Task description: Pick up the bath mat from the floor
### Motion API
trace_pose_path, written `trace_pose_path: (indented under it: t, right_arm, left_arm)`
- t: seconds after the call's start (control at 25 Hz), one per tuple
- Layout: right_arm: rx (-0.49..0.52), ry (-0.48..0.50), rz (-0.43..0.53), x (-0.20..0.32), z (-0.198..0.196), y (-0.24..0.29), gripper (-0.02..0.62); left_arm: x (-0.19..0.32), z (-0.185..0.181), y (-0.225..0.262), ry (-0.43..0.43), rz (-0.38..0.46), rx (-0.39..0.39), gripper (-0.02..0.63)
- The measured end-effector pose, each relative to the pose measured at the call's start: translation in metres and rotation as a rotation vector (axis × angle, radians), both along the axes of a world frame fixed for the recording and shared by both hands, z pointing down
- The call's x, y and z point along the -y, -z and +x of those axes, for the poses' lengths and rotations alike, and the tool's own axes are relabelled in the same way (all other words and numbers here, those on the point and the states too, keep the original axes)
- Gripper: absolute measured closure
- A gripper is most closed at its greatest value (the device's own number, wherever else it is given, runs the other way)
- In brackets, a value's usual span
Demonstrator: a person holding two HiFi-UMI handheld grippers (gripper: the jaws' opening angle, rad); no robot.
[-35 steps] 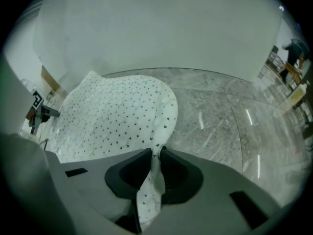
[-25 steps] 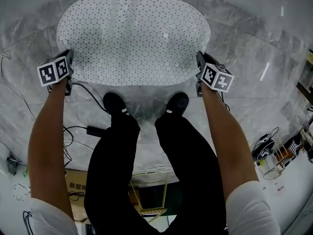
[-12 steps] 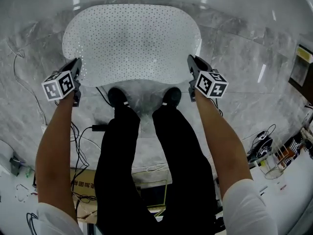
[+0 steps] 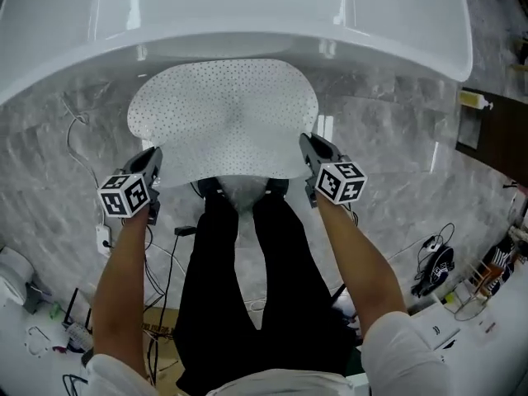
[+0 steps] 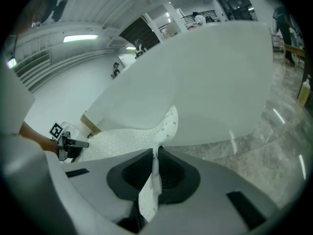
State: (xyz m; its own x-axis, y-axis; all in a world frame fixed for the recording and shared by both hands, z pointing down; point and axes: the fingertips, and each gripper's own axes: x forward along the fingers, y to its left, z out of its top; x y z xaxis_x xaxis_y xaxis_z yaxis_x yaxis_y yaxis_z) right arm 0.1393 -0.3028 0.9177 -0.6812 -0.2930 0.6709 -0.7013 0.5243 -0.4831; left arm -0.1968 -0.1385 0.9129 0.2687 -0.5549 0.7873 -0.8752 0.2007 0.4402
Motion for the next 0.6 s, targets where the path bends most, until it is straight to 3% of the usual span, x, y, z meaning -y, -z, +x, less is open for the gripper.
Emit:
trace_pose_path:
  t: [0.24,0.6]
  right_arm:
    - [0.076,0.048,0.116,-0.003,0.014,0.189,0.546]
    - [0.288,0.023,0.459,-0.004,0.038,0.5,0.546]
  left_arm:
    - [-0.005,0.01,0.188,-0.031,0.151,0.026,0.58]
    - [-0.026,0.027,0.468,-0.046,0.483,0.102,0.58]
